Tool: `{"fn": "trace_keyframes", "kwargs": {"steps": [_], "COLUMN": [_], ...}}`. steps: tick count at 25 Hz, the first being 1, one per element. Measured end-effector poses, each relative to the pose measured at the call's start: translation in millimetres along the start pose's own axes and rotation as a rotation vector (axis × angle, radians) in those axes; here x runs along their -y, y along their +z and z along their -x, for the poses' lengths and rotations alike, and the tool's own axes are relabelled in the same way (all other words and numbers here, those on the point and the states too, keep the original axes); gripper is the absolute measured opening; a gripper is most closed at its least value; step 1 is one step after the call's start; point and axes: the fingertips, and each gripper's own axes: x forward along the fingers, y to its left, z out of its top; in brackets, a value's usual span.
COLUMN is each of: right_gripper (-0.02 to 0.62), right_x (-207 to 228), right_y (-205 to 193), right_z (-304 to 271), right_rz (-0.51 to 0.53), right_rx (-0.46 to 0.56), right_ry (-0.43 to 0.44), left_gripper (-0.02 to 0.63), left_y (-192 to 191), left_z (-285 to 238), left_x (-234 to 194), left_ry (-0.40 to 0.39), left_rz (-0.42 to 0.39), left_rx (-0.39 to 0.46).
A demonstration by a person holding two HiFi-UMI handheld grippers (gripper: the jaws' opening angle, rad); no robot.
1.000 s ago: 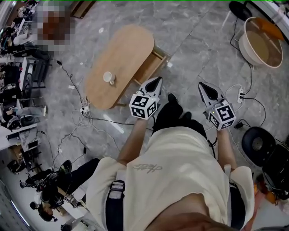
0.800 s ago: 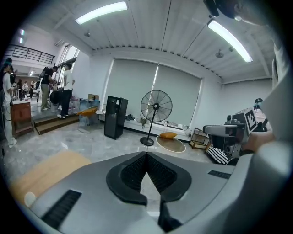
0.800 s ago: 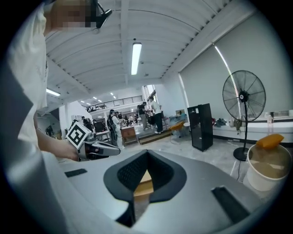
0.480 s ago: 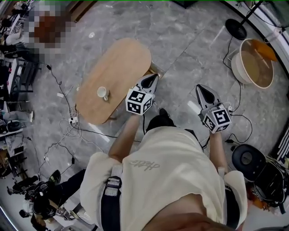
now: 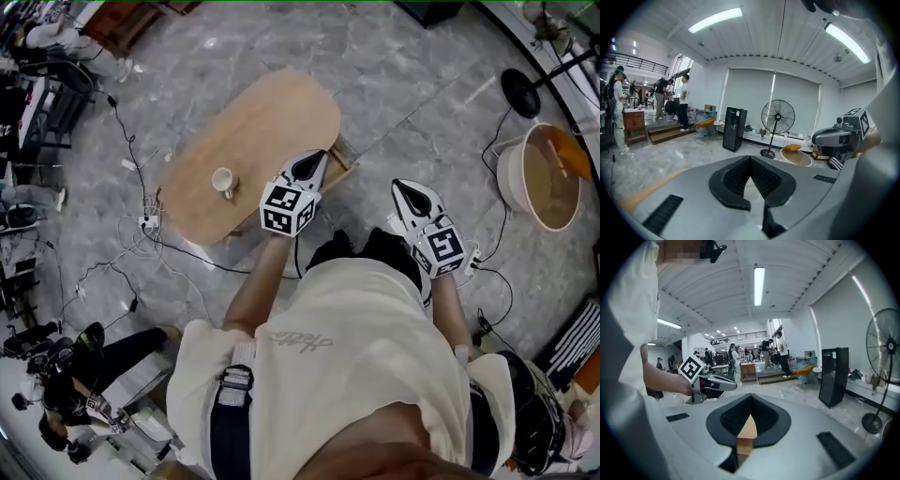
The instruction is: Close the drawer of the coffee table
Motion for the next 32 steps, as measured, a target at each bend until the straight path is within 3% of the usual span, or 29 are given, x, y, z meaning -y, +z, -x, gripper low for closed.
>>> {"fn": "trace_keyframes", "kwargs": {"steps": [6, 11, 16, 19, 26, 32], "right_gripper": [-0.006, -0.006, -0.006, -0.006, -0.006, -0.006], "right_x": [13.3, 22.5, 38.8, 32.7, -14.0, -62.4], "right_y": [2.2, 37.2, 56.1, 47.6, 33.2, 25.0], "right_z": [-39.4, -91.4, -136.1, -157.2, -194.7, -204.6], "right_rz": [0.041, 0.091, 0.102, 0.16, 0.156, 0.157], "right_rx": [-0.019, 0.0, 0.013, -0.001, -0.049, -0.083], "right_ry": [0.2, 0.363, 0.456, 0.487, 0.634, 0.648], "left_gripper": [0.005, 0.005, 0.004, 0.005, 0.005, 0.005], "left_y": [-2.2, 14.1, 16.6, 4.8, -20.4, -50.0], "left_z": [8.4, 29.6, 35.4, 37.8, 86.6, 123.9], "left_x": [-18.8, -44.7, -59.6, -68.7, -95.1, -102.8], "left_ry": [0.181, 0.323, 0.471, 0.526, 0.661, 0.655], "left_rz": [0.05, 0.125, 0.175, 0.216, 0.311, 0.337], "left_rx": [0.007, 0.046, 0.055, 0.047, 0.059, 0.076]}}
